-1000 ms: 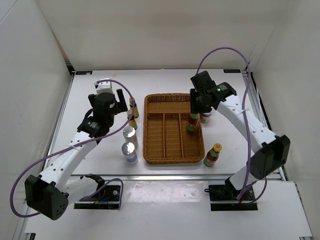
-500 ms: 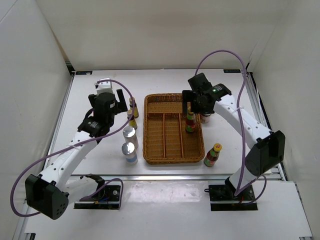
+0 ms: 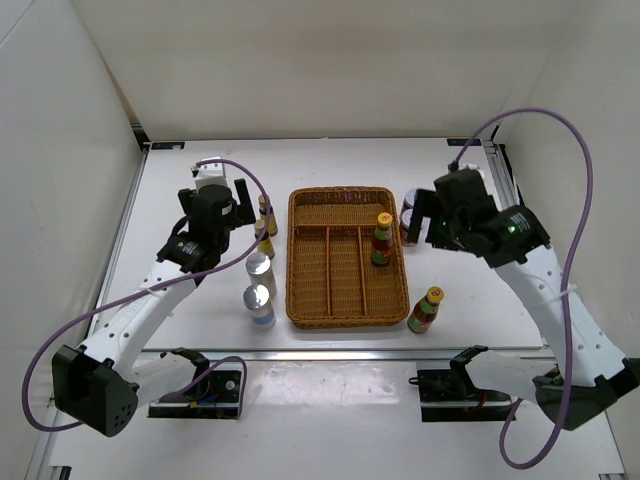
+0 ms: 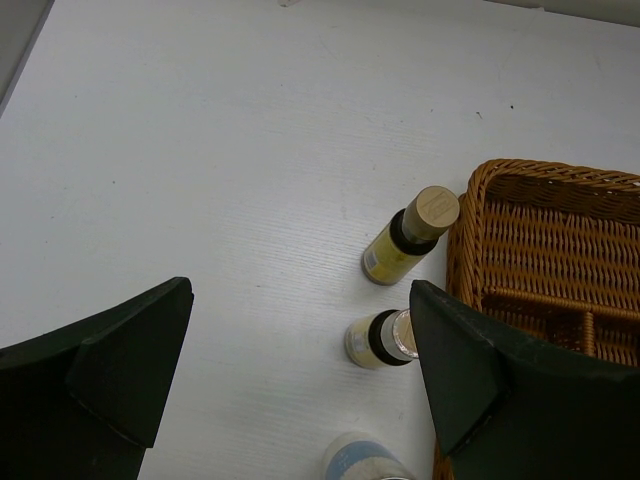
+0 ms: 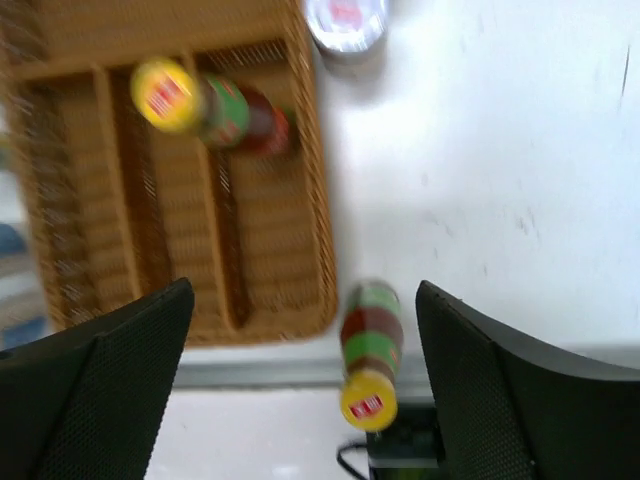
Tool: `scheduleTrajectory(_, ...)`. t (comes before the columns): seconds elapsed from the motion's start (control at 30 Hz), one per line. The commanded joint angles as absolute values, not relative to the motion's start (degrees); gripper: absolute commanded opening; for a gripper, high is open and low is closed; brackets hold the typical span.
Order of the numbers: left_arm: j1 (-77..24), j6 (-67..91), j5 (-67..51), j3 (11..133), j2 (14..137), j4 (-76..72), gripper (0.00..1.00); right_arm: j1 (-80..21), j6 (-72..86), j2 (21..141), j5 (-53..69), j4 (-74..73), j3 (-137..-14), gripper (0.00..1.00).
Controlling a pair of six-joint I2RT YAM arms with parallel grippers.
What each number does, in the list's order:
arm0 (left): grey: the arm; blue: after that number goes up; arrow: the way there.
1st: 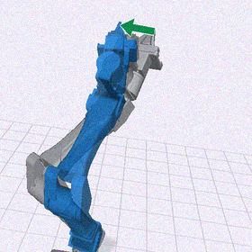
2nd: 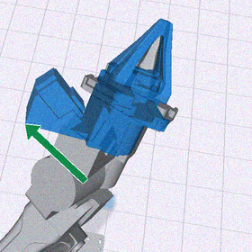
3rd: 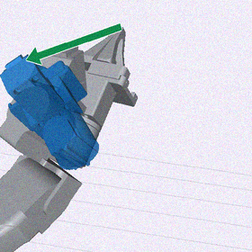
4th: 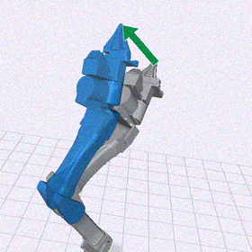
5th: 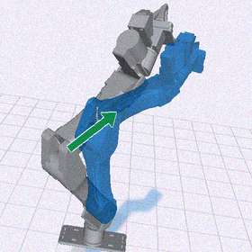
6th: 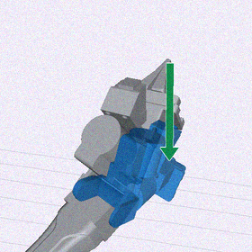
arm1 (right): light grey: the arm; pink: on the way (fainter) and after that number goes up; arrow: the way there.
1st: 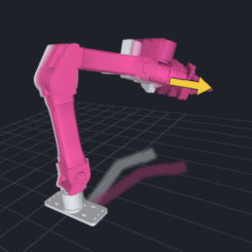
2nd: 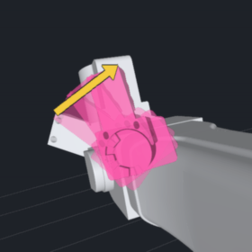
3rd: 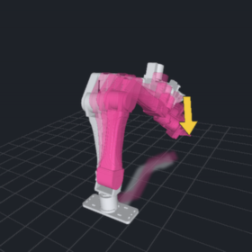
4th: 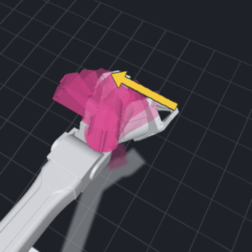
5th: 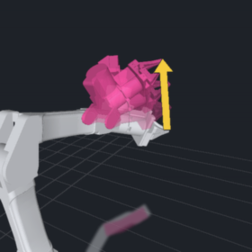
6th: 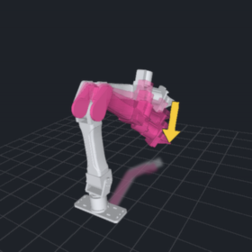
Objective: Organize the condiment bottles
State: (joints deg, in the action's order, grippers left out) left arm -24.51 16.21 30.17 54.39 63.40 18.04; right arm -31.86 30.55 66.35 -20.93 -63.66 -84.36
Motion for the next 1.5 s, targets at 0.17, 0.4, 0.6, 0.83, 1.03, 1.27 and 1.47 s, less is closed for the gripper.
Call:
scheduleTrajectory(0.17,-24.52,16.70,29.97,55.99,62.93,18.46,1.00,-31.73,46.91,58.47,-21.00,-73.39,-71.11,0.88)
scheduleTrajectory(0.4,-24.52,16.70,29.44,55.99,63.46,18.46,1.00,-31.73,49.57,55.90,-19.34,-74.44,-66.88,0.69)
scheduleTrajectory(0.6,-24.52,16.70,29.44,55.99,63.46,18.46,1.00,-31.73,50.09,54.76,-15.12,-73.56,-61.97,0.62)
scheduleTrajectory(0.83,-24.52,16.70,29.44,55.99,63.46,18.46,1.00,-31.73,50.10,54.76,-14.06,-71.54,-60.56,0.45)
scheduleTrajectory(1.03,-24.52,16.70,29.44,55.99,63.46,18.46,1.00,-32.26,48.43,54.23,-15.37,-72.24,-66.08,0.18)
scheduleTrajectory(1.27,-24.52,16.70,29.44,55.99,63.46,18.46,1.00,-36.38,46.32,57.73,-21.26,-75.05,-79.96,0.00)
scheduleTrajectory(1.47,-24.52,16.70,29.44,55.99,63.46,18.46,1.00,-41.65,43.59,61.52,-24.87,-72.09,-86.92,0.00)
